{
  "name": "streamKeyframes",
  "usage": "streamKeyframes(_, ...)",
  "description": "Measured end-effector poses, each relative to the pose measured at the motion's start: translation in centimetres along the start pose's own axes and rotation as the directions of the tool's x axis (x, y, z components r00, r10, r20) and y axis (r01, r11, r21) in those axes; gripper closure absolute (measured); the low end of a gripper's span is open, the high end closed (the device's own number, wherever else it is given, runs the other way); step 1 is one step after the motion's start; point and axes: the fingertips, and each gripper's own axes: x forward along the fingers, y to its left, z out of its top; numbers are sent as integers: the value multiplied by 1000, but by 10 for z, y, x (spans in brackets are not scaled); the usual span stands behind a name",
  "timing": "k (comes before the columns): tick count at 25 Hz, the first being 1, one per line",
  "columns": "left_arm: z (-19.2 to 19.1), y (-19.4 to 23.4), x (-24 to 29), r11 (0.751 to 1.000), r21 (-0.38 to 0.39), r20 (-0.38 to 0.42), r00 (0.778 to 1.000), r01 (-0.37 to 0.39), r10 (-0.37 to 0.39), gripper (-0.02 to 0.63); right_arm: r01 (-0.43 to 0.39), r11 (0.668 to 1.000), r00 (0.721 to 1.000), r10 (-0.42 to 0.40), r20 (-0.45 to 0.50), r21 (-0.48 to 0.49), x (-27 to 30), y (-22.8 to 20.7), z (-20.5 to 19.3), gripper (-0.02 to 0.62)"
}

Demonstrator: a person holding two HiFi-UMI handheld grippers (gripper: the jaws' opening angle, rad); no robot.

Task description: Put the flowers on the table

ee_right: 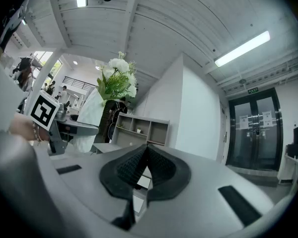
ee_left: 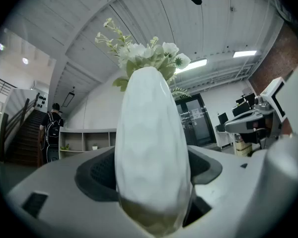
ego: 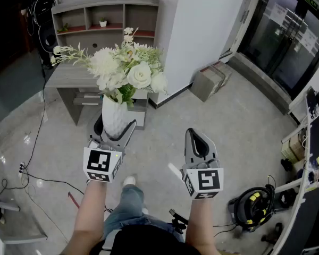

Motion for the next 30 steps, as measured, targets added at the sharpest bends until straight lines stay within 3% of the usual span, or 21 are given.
streamKeyframes(9, -12, 9, 22, 1000, 5, 6, 1000, -20, 20, 212, -8, 1000, 1000, 8, 3, -3, 27, -10, -12, 580)
streamKeyframes(17, -36, 44, 85, 999, -9, -4, 999, -42, 42, 212, -28, 999, 1000, 28, 7, 36, 100, -31, -22, 580)
streamKeyframes(30, -72, 115, 219, 999, -31, -12, 999, -30, 30, 212, -48, 999, 993, 49, -110, 8, 256, -67, -48, 580)
